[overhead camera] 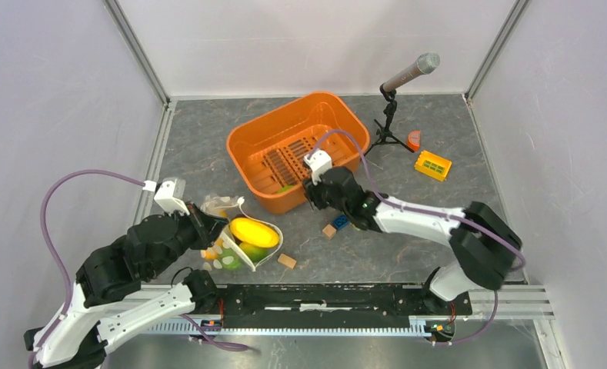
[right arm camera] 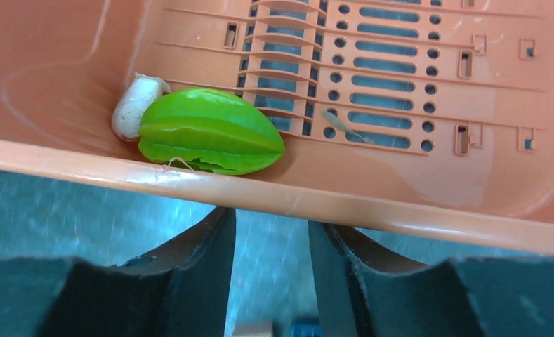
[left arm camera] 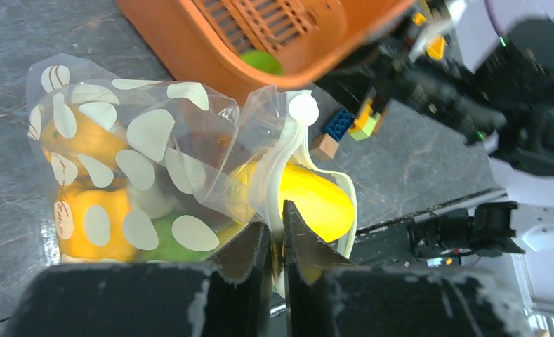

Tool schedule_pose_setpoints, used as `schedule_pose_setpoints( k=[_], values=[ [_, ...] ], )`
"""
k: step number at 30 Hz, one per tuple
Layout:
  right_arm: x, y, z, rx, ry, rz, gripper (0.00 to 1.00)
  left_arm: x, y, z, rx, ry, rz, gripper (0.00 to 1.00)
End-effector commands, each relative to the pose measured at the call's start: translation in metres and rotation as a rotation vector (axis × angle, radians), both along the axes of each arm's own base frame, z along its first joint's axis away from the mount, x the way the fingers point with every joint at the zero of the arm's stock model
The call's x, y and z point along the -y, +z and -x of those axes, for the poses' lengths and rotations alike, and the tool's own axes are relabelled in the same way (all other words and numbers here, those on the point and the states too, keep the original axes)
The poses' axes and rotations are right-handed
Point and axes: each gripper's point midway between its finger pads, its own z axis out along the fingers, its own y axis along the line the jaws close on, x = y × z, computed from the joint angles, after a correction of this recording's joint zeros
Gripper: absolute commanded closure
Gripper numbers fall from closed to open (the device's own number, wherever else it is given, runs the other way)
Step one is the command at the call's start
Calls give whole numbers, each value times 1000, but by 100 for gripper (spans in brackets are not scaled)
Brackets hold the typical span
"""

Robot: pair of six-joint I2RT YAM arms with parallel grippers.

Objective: Place the food in the zip-top bag and seal the zipper
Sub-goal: Move the bin to the center of the board.

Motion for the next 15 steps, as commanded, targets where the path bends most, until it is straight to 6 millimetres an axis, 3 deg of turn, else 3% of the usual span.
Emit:
schedule_pose_setpoints(
  k=[1, 4, 12, 15],
  values=[
    [-50, 62, -46, 80, 88, -153, 48, 21, 22, 5, 55, -109, 84, 85],
    [-49, 64, -30, 27, 126, -181, 41, 26, 22, 8, 42, -137, 86, 85],
    [-15, 99, 77, -93, 285, -567, 34, 38, 17, 8, 25, -174, 95, 85],
    [-10, 105, 107, -105, 350, -603, 36, 39, 13, 6, 36, -188, 66, 84]
  ],
)
